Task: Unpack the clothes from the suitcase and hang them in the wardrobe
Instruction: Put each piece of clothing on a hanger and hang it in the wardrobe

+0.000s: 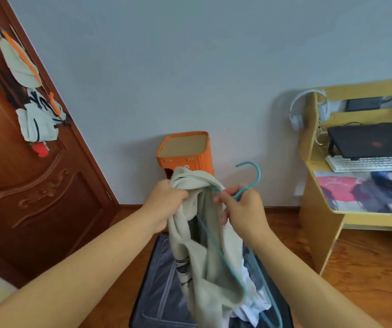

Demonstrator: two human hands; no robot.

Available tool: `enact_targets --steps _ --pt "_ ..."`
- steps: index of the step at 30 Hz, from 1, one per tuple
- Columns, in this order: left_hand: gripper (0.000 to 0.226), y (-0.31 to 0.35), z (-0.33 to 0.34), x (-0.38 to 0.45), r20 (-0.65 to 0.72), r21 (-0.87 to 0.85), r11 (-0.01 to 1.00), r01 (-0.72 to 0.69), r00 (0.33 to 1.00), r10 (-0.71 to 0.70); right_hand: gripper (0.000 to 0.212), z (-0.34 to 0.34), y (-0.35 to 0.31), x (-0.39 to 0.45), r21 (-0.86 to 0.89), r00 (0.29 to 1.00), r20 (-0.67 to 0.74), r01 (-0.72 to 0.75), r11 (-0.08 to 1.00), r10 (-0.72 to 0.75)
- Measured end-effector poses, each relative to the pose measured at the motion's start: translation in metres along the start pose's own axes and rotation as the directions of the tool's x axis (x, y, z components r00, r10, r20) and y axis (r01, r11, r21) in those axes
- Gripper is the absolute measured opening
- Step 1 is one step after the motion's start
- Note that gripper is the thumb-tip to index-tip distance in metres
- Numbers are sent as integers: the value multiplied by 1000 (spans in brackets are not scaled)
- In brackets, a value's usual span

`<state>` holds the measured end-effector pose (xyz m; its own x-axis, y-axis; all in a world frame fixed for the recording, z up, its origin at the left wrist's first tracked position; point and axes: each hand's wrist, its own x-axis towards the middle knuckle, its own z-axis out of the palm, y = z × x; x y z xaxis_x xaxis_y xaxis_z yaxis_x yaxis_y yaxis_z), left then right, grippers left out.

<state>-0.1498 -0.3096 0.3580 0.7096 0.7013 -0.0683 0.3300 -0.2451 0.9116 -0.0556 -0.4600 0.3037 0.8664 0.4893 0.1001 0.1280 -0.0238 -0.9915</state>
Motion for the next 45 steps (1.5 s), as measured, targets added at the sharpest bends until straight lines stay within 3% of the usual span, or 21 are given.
enact_targets --steps 4,8,11,14,16,18,19,20,22,23,25,28,29,31,33,35,37,39,40,43,45 --pt "13 17 11 -9 50 -131 986 -103 993 110 15 2 21 2 -79 971 190 -130 988 143" --pt "24 14 32 -17 -61 14 964 -265 962 265 34 -6 1 11 -117 996 -65 45 992 -53" --pt "19 -7 43 -39 235 149 964 -220 955 181 35 -24 -21 14 18 984 -38 176 984 -175" --pt "31 -11 30 -51 501 241 912 -333 847 177 31 -48 -24 18 137 987 -9 163 977 -163" --pt "47 -6 10 -43 274 482 716 -504 864 423 30 -68 -28 21 234 990 -11 141 962 -142" --pt "54 -6 -8 -24 -40 624 571 -534 708 705 31 -83 -37 23 278 987 -11 157 948 -161" --pt "60 -6 -15 -13 -119 623 585 -519 677 726 32 -88 -43 24 283 983 -10 177 943 -182" --pt "67 -8 -19 1 -151 561 662 -498 725 673 34 -91 -49 24 284 979 -9 196 939 -202" --pt "67 -12 -19 24 -133 298 890 -346 908 398 37 -94 -62 24 305 970 -21 236 923 -241" --pt "51 -17 -15 31 -123 192 943 -273 946 299 40 -96 -68 26 320 965 -32 256 912 -259" --pt "11 -26 -17 40 -256 187 936 -299 905 340 37 -100 -77 31 319 961 -52 272 908 -270" --pt "29 -7 -53 49 -420 278 864 -420 756 502 44 -114 -78 44 96 962 -61 273 957 -268" --pt "39 11 -70 51 -370 338 845 -414 767 524 49 -117 -76 47 -12 960 -43 277 961 -277" --pt "55 46 -102 59 -153 509 810 -290 896 417 55 -113 -67 48 -132 947 -26 313 941 -319" --pt "58 70 -120 70 15 702 693 -160 978 210 56 -102 -55 49 -41 939 -142 312 949 -314" --pt "48 81 -130 80 68 869 481 -113 992 109 60 -88 -45 53 68 927 -263 295 953 -269" --pt "37 94 -132 83 81 872 439 -219 947 312 62 -76 -43 55 59 930 -252 292 955 -269" --pt "41 107 -118 70 70 748 508 -427 812 579 59 -63 -47 55 21 935 -179 314 949 -305" --pt "45 110 -102 60 147 716 472 -515 771 620 57 -57 -51 52 -1 934 -141 332 943 -329" --pt "51 92 -43 30 462 769 238 -593 773 435 52 -42 -65 45 -44 928 -68 364 930 -366" --pt "56 73 -22 15 487 732 268 -627 756 438 51 -38 -70 44 -46 926 -85 364 930 -367"
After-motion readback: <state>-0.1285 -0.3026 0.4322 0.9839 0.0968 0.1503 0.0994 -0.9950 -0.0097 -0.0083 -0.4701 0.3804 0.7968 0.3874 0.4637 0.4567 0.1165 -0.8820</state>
